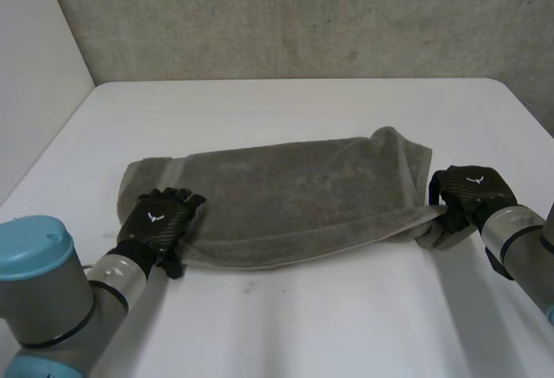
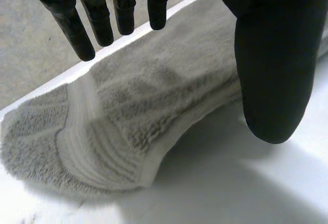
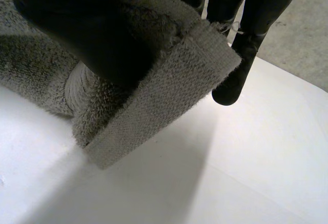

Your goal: Fold the towel.

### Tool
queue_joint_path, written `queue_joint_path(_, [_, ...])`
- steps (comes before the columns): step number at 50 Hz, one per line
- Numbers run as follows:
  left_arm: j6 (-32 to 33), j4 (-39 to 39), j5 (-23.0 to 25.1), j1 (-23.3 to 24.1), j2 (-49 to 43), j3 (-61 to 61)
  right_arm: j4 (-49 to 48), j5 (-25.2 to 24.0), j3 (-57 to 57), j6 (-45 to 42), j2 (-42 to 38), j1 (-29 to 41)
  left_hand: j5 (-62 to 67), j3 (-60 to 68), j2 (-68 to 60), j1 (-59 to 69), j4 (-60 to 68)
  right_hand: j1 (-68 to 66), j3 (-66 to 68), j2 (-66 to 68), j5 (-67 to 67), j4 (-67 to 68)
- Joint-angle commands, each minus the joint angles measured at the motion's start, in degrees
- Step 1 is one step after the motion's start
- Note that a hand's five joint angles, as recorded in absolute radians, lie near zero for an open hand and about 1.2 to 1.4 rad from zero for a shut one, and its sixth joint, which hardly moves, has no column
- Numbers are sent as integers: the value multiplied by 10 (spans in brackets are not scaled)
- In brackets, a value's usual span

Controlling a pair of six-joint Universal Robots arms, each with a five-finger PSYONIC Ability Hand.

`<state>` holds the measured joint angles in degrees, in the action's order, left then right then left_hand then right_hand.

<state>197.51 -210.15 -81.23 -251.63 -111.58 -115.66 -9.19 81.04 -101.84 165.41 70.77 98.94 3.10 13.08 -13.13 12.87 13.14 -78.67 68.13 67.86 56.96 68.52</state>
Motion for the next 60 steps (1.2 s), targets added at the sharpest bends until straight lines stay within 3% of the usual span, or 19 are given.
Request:
queue_joint_path(1, [2,2,-39,-29,-25,32,0,0,3,0,2,-5,23,24,-23,26,23,-13,119,121,130,115])
queue_joint_path(11, [2,-23,-91,-78,-24,57,-3,0,2,0,3,-14,52,52,-51,54,51,-13,119,121,130,115])
queue_joint_path(26, [3,-19,-92,-95,-10,59,-3,-5,1,-1,4,-9,175,175,-174,177,174,-13,119,121,130,115])
queue_joint_path(27, [3,-17,-90,-97,-1,54,-2,-6,1,-4,4,-9,240,240,-239,242,239,-13,119,121,130,115])
queue_joint_path(28, [2,-11,-88,-97,11,47,0,-7,2,-6,3,-8,390,390,-390,392,390,-13,119,121,130,115])
queue_joint_path(29, [2,-11,-88,-97,11,47,0,-7,2,-6,3,-8,392,392,-391,394,391,-13,119,121,130,115])
queue_joint_path(31, [3,9,-86,-94,30,34,1,-6,7,-8,2,-9,668,668,-667,670,667,-13,119,121,130,115])
queue_joint_path(34, [3,25,-83,-89,37,32,1,-4,9,-8,3,-9,669,669,-669,671,669,-13,119,121,130,115])
queue_joint_path(40, [22,113,-80,-88,97,44,26,-4,37,-33,17,-7,669,669,-669,671,669,-13,119,121,130,115])
queue_joint_path(47, [112,234,-68,-90,211,104,122,-4,94,-107,101,-10,669,669,-669,671,669,-13,119,121,130,115])
queue_joint_path(49, [112,234,-68,-90,211,105,141,-4,115,-117,117,-9,669,669,-669,671,669,-13,119,121,130,115])
queue_joint_path(54, [156,362,-15,-88,288,185,219,-6,183,-142,162,-6,669,669,-669,671,669,-13,119,121,130,115])
queue_joint_path(60, [166,479,-2,-89,298,242,322,-11,265,-184,191,-8,669,669,-669,671,669,-13,119,121,130,115])
